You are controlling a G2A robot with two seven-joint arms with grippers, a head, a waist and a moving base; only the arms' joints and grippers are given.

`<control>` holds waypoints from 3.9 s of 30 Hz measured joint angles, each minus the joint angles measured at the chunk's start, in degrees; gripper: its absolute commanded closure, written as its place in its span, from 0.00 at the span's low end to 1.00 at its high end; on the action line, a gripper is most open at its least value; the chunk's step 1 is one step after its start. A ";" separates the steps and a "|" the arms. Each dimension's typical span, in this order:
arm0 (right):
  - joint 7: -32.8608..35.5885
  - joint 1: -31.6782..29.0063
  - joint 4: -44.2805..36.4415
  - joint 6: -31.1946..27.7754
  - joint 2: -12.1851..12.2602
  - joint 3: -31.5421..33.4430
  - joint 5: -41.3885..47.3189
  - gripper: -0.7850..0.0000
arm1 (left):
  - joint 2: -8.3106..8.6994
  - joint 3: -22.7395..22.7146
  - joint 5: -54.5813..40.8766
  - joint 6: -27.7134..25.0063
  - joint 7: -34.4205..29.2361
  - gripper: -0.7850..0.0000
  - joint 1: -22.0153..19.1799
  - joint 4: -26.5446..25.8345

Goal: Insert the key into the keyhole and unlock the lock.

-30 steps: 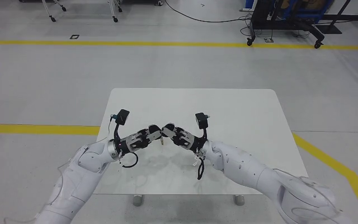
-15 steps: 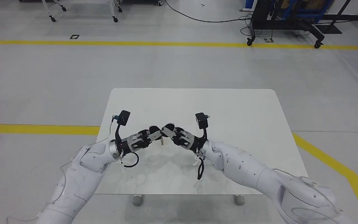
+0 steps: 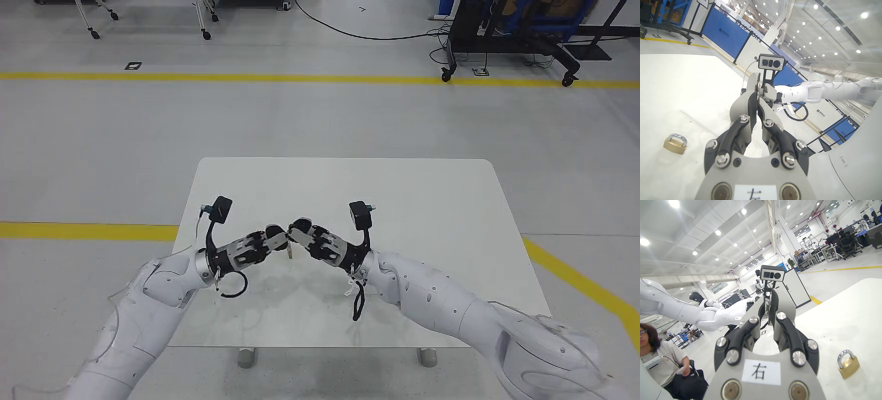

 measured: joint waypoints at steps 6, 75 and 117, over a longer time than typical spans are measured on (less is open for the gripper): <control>0.00 0.00 0.00 0.00 0.00 0.00 0.00 0.00 | 0.40 -1.52 -9.12 0.00 -1.51 1.00 0.61 0.24; 45.80 -1.20 -9.49 0.00 11.89 12.46 -0.51 0.96 | 2.86 3.49 23.45 17.43 -19.39 1.00 -2.68 -18.98; 33.13 -6.07 -9.52 0.00 19.17 19.70 -2.62 1.00 | 4.07 0.65 39.34 32.80 -13.51 0.00 0.68 -30.61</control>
